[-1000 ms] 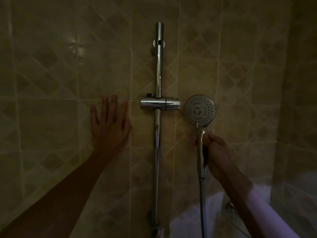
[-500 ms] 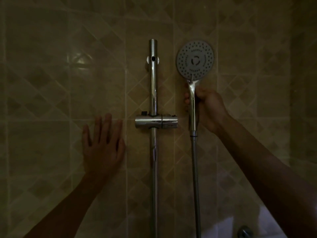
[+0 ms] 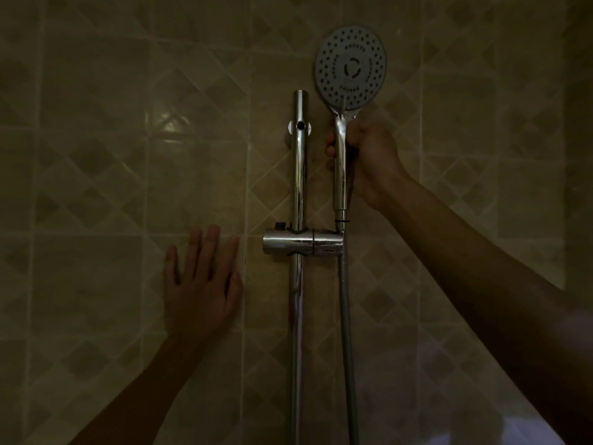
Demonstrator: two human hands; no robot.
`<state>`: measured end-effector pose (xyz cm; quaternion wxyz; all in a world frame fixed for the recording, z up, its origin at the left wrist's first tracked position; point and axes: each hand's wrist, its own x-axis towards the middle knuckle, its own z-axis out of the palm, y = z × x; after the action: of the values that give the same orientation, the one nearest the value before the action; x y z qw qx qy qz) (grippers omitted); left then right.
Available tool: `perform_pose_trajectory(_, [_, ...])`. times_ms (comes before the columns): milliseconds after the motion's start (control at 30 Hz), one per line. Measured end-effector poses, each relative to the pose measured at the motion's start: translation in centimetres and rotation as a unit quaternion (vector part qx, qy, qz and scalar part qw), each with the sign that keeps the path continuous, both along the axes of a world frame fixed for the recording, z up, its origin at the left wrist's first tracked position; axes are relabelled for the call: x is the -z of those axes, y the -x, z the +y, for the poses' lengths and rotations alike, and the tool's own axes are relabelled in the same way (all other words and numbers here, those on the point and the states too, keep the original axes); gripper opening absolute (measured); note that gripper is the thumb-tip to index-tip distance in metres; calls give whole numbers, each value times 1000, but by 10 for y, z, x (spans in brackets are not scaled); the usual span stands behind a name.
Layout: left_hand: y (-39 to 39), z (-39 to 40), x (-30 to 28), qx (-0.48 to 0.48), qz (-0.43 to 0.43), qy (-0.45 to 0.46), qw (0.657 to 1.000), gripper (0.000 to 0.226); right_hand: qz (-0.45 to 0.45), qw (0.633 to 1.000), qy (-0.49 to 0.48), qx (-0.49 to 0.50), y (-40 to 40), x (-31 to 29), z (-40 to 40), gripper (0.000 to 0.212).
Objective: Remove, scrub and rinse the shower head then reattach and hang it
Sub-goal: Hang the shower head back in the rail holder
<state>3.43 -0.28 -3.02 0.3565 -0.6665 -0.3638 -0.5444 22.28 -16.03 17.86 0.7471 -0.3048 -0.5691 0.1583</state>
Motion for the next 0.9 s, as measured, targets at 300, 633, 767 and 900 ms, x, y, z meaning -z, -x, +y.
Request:
perform_pose_trajectory(300, [0,1,0,-3,1,4,1000,61,23,999,-16,-23,13,-1,6,24])
perform_pose_trajectory(633, [2,1,0,-4,9,25,1000,61,-21,1000,-16,-2,13,28,2,25])
perform_pose_trajectory(767, [2,2,0,-6,11,18,1000,62,-60,996,-49,47,12,35,0,23])
perform_pose_trajectory(900, [2,3,0,2,9,19,1000,61,-90,989,-59,101,8,42,-3,18])
